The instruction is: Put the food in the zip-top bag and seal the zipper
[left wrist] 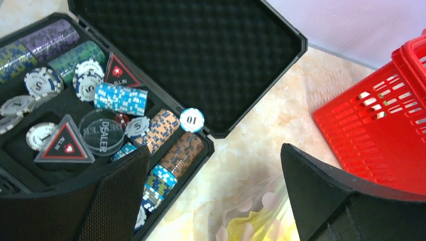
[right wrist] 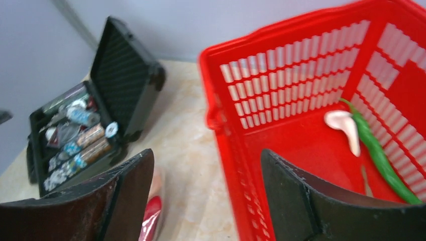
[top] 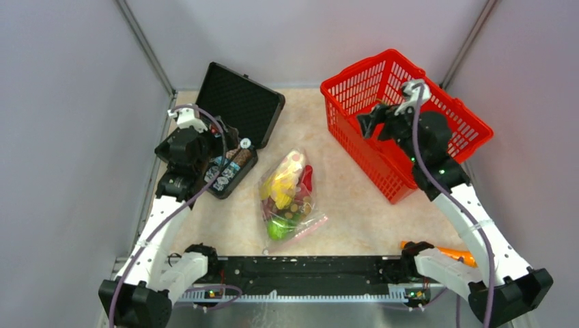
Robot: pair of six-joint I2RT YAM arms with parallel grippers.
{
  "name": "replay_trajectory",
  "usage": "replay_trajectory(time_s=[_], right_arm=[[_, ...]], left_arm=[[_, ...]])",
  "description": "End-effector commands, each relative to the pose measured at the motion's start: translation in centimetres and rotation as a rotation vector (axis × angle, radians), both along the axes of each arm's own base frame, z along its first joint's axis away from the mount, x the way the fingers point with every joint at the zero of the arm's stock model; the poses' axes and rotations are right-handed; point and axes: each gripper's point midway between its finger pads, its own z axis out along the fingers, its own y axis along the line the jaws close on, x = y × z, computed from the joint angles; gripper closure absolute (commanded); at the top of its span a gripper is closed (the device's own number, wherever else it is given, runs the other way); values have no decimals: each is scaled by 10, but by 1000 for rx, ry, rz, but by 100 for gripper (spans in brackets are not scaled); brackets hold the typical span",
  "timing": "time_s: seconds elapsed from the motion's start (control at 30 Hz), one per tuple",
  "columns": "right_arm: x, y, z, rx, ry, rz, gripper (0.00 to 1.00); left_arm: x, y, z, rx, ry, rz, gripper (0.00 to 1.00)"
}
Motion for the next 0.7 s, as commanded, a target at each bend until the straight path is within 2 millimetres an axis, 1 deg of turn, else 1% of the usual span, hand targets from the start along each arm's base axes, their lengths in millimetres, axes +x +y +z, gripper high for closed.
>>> replay_trajectory(time_s=[0.0,0.07,0.1,0.17,0.23,0.27,0.33,0.4,0.53,0.67], right_arm=[[-6,-56,12,101,2,-165,22],[-10,-79,4,118,24,-222,22],[-16,-82,-1,114,46,-219,22],[-30,-82,-9,95,74,-205,22],[-41,-83,-20,126,93,-210,21],[-44,-82,-27,151,97,-210,21],[-49,-77,-22,187,52,-178,8],[-51,-72,-17,198,14,-145,7],[-50,-62,-24,172,41,-85,6],[-57,-43,-19,160,7,45,6]], left_arm=[[4,14,19,-35,-3,100,1],[-1,28,18,-18,27,180,1],[-6,32,21,-14,29,198,1],[-12,35,31,-27,-25,209,1],[-14,38,36,-33,-77,219,1],[-15,38,38,-26,-87,218,1],[-16,39,39,-12,-83,218,1],[-15,39,36,-8,-69,219,1],[-13,35,30,-15,-60,197,1],[-12,36,28,-6,-55,203,1]])
